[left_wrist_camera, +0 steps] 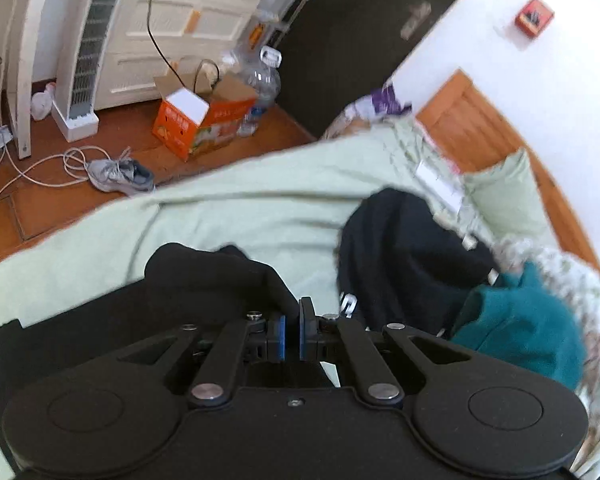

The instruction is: Fold clothes

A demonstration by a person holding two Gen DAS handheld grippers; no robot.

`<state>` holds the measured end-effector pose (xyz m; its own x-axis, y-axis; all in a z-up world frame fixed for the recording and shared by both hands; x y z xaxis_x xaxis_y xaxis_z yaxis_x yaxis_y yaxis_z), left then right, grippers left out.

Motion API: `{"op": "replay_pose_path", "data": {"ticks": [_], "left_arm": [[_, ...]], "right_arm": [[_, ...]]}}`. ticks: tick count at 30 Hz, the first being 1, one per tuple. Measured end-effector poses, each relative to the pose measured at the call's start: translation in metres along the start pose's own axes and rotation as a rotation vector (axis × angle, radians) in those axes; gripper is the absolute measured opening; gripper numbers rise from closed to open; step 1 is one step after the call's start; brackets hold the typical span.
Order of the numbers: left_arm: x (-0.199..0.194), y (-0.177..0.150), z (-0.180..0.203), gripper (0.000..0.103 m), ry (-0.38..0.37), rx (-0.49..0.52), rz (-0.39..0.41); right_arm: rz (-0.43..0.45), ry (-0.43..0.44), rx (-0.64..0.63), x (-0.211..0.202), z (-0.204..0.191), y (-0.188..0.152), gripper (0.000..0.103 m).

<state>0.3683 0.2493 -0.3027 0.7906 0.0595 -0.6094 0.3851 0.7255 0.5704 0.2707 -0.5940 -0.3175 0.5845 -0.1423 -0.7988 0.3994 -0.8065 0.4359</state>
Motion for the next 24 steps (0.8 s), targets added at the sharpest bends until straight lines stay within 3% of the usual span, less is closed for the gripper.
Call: {"op": "replay_pose_path", "data": {"ticks": [7, 11, 14, 19, 24], "left_arm": [[0.026, -0.02, 0.0, 0.007, 0.042, 0.038, -0.027], [0.032, -0.023, -0.004, 0.007, 0.055, 0.017, -0.038], [0.035, -0.024, -0.004, 0.006, 0.046, 0.027, -0.033], [0.04, -0.019, 0.005, 0.005, 0.048, 0.068, -0.025], [0.053, -0.015, 0.011, 0.005, 0.06, 0.031, -0.036]], "right_arm": [[-0.031, -0.018, -0.038, 0.03, 0.004, -0.009, 0.007], [-0.055, -0.011, -0.056, 0.039, 0.01, -0.014, 0.014], [-0.037, -0.019, -0.108, 0.039, 0.008, -0.017, 0.006], [-0.028, 0.019, -0.057, 0.04, 0.006, -0.004, 0.006], [-0.035, 0.017, -0.043, 0.046, 0.002, 0.008, 0.006]]}}
Point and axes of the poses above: each gripper's, at about its wrist camera, not at the fingertips, and x roughly the way its jaws point, z to its right, y to its top, the point moved 3 cm from there along x, roughly the way its jaws point, and after that the axes turned 7 degrees about -y, right-handed, at the moved point
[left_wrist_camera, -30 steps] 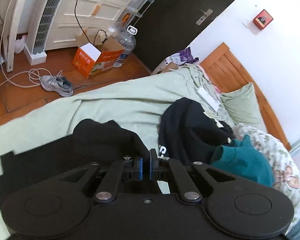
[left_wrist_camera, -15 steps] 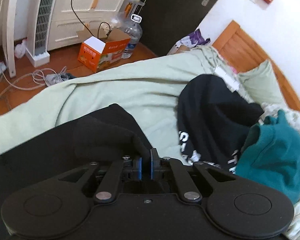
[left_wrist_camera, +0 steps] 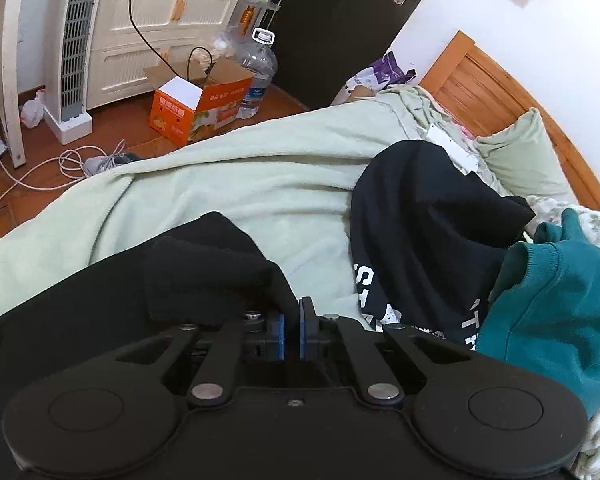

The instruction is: Fold clothes

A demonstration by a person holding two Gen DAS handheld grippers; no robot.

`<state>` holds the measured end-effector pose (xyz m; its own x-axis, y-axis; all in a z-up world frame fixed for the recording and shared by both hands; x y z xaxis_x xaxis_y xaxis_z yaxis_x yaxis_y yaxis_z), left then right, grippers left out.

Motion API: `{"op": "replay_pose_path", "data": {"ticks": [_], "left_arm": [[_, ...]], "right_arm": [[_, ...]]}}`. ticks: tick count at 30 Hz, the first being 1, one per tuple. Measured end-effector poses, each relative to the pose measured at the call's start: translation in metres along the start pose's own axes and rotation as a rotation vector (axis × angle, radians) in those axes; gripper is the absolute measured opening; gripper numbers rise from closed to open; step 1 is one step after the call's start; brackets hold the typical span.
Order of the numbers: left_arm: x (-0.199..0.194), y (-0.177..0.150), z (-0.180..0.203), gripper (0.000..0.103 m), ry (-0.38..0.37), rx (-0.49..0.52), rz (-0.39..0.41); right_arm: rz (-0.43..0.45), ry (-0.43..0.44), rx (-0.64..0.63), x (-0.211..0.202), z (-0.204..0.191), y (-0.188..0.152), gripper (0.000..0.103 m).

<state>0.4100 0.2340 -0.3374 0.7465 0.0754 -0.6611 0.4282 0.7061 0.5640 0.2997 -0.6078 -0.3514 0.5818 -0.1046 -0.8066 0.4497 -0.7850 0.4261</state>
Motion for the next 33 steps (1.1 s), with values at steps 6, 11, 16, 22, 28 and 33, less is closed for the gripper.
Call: {"op": "replay_pose_path", "data": {"ticks": [6, 11, 16, 22, 28, 33], "left_arm": [[0.005, -0.001, -0.004, 0.018, -0.001, -0.11, -0.03], [-0.017, -0.012, 0.015, 0.055, -0.109, -0.044, -0.062], [-0.051, -0.055, 0.045, 0.056, -0.239, 0.081, -0.108], [-0.051, -0.128, 0.08, 0.055, -0.336, 0.139, -0.308], [-0.034, -0.173, 0.101, 0.063, -0.337, 0.055, -0.376], [-0.014, -0.196, 0.108, 0.064, -0.304, 0.013, -0.412]], "right_arm": [[-0.077, -0.084, -0.094, 0.02, -0.006, -0.009, 0.036], [-0.119, 0.041, -0.224, 0.006, -0.033, -0.024, 0.052], [-0.168, 0.203, -0.199, -0.008, -0.05, -0.058, 0.052], [-0.344, 0.362, -0.164, 0.004, -0.088, -0.134, 0.053], [-0.425, 0.48, 0.02, 0.032, -0.115, -0.182, 0.067], [-0.411, 0.485, 0.108, 0.056, -0.128, -0.192, 0.07]]}}
Point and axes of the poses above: each gripper's, at about its wrist camera, not at the fingertips, and x roughly the way its jaws point, z to its right, y to its top, the point moved 3 cm from there along x, roughly the way its jaws point, and after that the axes turned 7 degrees about -y, right-handed, at the moved point
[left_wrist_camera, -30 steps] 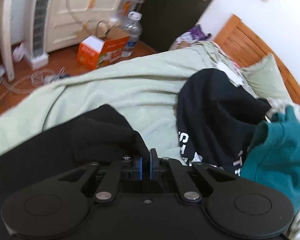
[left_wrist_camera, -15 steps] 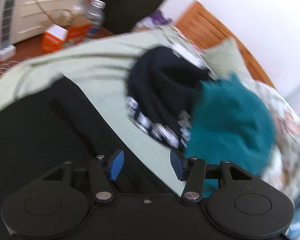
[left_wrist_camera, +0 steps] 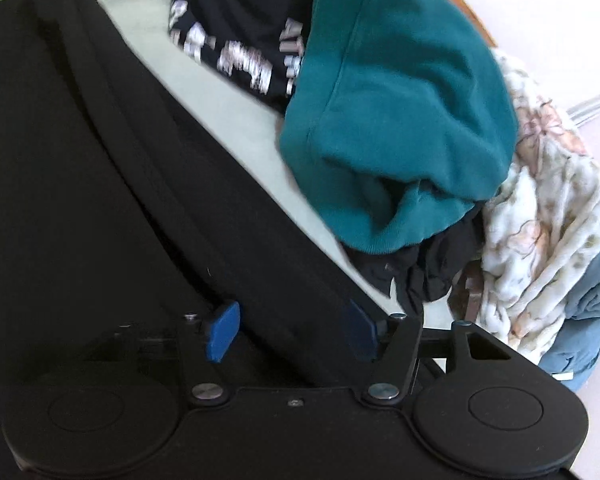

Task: Fold clothes
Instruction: 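Open both grippers and move them over the black garment's edge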

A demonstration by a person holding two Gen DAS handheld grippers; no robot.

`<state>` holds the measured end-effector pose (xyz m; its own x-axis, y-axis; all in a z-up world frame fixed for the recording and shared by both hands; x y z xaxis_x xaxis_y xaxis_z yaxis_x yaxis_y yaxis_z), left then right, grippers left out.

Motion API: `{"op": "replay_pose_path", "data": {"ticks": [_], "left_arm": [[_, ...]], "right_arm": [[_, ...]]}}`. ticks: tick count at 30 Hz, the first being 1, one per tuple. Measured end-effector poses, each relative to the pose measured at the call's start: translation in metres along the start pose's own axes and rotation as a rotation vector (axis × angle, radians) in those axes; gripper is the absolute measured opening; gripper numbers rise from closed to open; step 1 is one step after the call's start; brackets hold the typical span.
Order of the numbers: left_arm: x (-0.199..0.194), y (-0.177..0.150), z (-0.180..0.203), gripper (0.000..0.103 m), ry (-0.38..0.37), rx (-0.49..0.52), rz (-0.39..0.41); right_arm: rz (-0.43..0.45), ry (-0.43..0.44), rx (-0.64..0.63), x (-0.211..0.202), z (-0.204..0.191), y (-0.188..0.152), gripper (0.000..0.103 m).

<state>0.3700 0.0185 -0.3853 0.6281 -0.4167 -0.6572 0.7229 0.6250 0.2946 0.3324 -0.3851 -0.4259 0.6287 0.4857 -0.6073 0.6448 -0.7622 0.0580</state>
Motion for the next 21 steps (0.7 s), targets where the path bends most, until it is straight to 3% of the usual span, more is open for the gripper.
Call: {"op": "replay_pose_path", "data": {"ticks": [3, 4, 6, 7, 10, 11, 16, 17, 19, 20, 21], "left_arm": [[0.005, -0.005, -0.005, 0.064, -0.01, -0.031, 0.021], [0.009, -0.006, -0.006, 0.062, -0.047, -0.052, 0.009], [0.011, -0.007, -0.005, 0.059, -0.081, -0.06, 0.016], [0.01, -0.006, -0.004, 0.052, -0.086, -0.056, 0.02], [0.013, -0.003, 0.004, 0.006, -0.101, -0.012, 0.033], [0.015, -0.001, 0.006, 0.005, -0.096, -0.003, 0.031], [0.018, 0.009, 0.018, 0.003, -0.112, 0.037, 0.076], [0.021, 0.012, 0.02, 0.004, -0.107, 0.039, 0.08], [0.027, 0.015, 0.02, 0.005, -0.085, 0.04, 0.078], [0.03, 0.019, 0.019, 0.009, -0.085, 0.034, 0.081], [0.032, 0.02, 0.018, 0.011, -0.083, 0.029, 0.083]], "right_arm": [[0.02, 0.001, 0.002, 0.004, -0.002, 0.0, 0.067], [0.024, -0.004, -0.004, 0.006, -0.003, 0.0, 0.064], [0.038, 0.0, 0.003, 0.007, -0.001, 0.0, 0.044], [0.04, 0.004, 0.009, 0.008, 0.0, 0.0, 0.039], [0.036, 0.038, 0.027, 0.011, 0.004, 0.001, 0.023], [0.043, 0.042, 0.016, 0.01, 0.003, 0.003, 0.016], [0.058, 0.058, -0.019, 0.014, -0.009, 0.014, 0.016], [0.06, 0.058, -0.027, 0.016, -0.012, 0.017, 0.02], [0.066, 0.031, -0.042, 0.02, -0.014, 0.021, 0.043], [0.069, 0.015, -0.051, 0.022, -0.016, 0.024, 0.05], [0.064, -0.004, -0.068, 0.026, -0.016, 0.028, 0.05]]}}
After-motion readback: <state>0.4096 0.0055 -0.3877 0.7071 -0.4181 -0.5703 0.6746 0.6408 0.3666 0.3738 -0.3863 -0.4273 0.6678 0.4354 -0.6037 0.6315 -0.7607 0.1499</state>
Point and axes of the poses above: each gripper's, at about its wrist camera, not at the fingertips, and x roughly the way its jaws point, z to its right, y to its top, the point moved 3 cm from there along x, roughly the way its jaws point, and after that the axes turned 7 degrees about -y, right-handed, at the moved point
